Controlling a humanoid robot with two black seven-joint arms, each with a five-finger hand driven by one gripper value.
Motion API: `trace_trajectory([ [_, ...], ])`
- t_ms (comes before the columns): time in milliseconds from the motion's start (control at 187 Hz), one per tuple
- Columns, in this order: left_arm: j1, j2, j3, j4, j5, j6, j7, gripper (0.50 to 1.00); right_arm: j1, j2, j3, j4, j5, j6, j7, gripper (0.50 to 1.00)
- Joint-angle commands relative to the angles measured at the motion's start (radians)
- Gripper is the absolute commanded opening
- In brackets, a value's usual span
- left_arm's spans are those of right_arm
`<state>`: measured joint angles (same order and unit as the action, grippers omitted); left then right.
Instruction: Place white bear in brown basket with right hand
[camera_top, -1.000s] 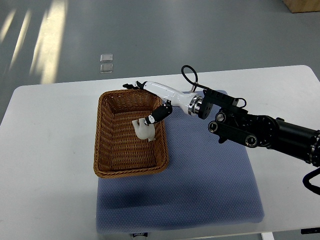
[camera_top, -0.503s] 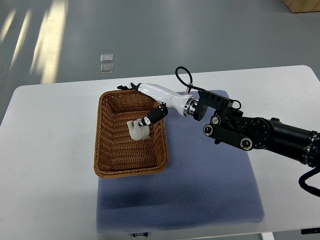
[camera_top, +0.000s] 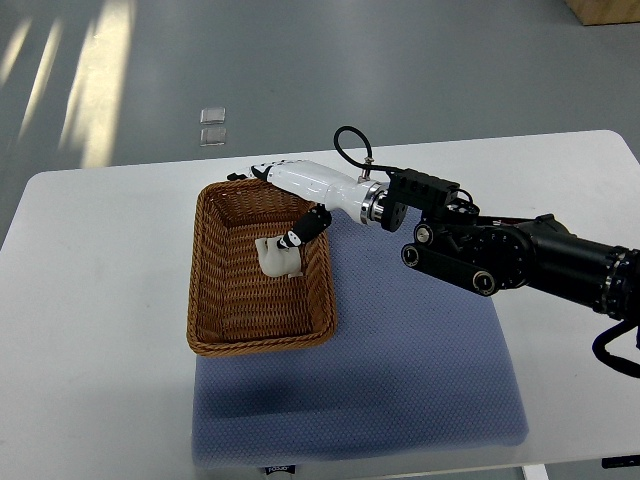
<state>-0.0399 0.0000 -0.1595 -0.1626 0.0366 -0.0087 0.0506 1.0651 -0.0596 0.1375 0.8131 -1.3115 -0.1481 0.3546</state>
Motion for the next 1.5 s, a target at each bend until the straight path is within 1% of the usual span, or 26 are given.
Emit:
trace_trajectory([
  [0,0.000,0.000,0.000,-0.002,0.000,0.001,0.000,1.000,0.003,0.000,-0.001,0.003,0.003,0.001,0.004,0.907],
  [144,-0.002,0.000,0.002,-0.003,0.000,0.000,0.000,1.000,0.007,-0.008,0.008,0.001,0.018,0.013,0.007,0.907],
  [289,-0.002,0.000,0.002,-0.003,0.000,0.000,0.000,1.000,0.044,-0.003,0.008,0.006,0.021,0.058,0.006,0.907],
  [428,-0.002,0.000,0.002,-0.005,0.000,0.000,0.000,1.000,0.073,0.000,-0.004,0.001,0.001,0.056,0.006,0.907],
  [540,-0.003,0.000,0.002,-0.008,0.000,0.000,0.000,1.000,0.064,-0.011,0.019,-0.003,0.071,0.064,0.001,0.907],
  [668,-0.005,0.000,0.002,-0.011,0.000,0.000,0.000,1.000,-0.033,-0.020,0.091,-0.009,0.279,0.061,-0.003,0.907],
  [829,-0.005,0.000,0.002,-0.011,0.000,0.000,0.000,1.000,-0.137,-0.045,0.267,-0.020,0.532,0.053,-0.005,0.907],
  [1053,-0.005,0.000,-0.005,-0.011,0.000,0.000,0.000,1.000,-0.275,-0.066,0.504,-0.029,0.721,0.065,-0.006,0.907],
  [1283,-0.005,0.000,-0.008,-0.011,0.000,0.000,0.000,1.000,-0.339,-0.100,0.616,-0.029,0.926,0.067,-0.006,0.907],
  [1492,-0.005,0.000,-0.011,-0.009,-0.001,0.000,0.000,1.000,-0.389,-0.120,0.625,-0.029,1.083,0.071,-0.005,0.917],
])
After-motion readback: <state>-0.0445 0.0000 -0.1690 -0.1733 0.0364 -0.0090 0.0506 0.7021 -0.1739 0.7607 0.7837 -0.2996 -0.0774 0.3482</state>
